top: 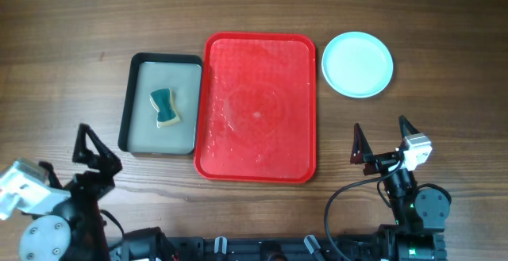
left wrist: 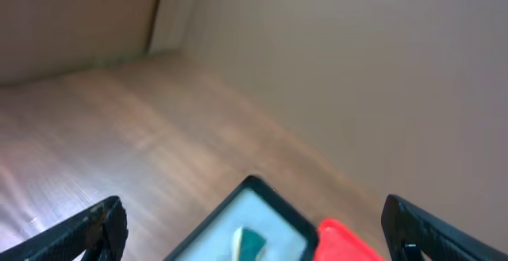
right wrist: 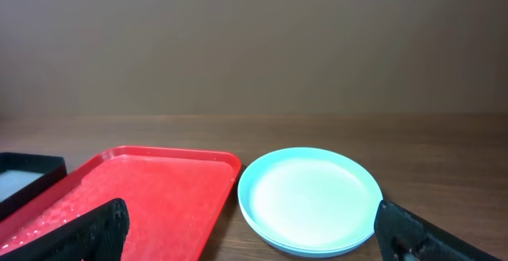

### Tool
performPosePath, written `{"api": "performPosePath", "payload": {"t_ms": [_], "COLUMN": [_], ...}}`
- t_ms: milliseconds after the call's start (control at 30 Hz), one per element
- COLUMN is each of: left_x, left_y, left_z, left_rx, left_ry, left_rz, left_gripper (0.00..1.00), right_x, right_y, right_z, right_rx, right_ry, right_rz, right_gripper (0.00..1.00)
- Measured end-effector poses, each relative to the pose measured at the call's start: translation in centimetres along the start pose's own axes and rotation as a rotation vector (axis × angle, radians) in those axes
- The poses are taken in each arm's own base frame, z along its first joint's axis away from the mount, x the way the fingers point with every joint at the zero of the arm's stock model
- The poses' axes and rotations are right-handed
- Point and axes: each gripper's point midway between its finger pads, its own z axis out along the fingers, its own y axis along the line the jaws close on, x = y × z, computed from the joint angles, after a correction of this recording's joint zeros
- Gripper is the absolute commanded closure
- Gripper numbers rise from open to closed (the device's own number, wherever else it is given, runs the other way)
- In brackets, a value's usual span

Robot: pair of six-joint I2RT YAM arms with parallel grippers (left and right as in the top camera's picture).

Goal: Clean dirty plates on tray and stack at the side

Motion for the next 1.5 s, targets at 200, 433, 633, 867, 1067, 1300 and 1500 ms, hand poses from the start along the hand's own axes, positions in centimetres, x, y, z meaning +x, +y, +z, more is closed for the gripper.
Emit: {"api": "performPosePath", "payload": {"t_ms": [200,433,633,867,1067,1300,1500], "left_x": [6.4,7.4,-4.0,-9.2,-7.5,-2.3,0.4], "left_y": [3.8,3.1,-4.5,-9.0,-9.2,-7.7,-7.2], "left_z": [-0.1,-0.8,-4.8,-12.2,-11.3,-7.9,-5.2], "left_rx": [-0.05,0.067,0.46,0.828,0.937,0.966,0.932], "left_ry": [0.081,0.048,-0.395,-0.651,-0.81,-0.851,-0.78], "left_rz": [0.035,0.028,-0.141,-0.142,-0.138,-0.138,-0.128], "left_gripper": [0.0,0.0,0.0,0.0,0.0,0.0,0.0], "right_x": [0.0,0.0,0.0,0.0,0.0,0.0,0.0], "right_y": [0.0,0.0,0.0,0.0,0.0,0.0,0.0], "right_z": [0.0,0.0,0.0,0.0,0.0,0.0,0.0], "right_rx": [0.0,0.0,-0.001,0.0,0.0,0.0,0.0], "right_ry": [0.0,0.0,0.0,-0.001,-0.001,-0.001,-0.001], "right_rz": [0.0,0.0,0.0,-0.001,-0.001,-0.001,-0.001], "right_gripper": [0.0,0.0,0.0,0.0,0.0,0.0,0.01]}}
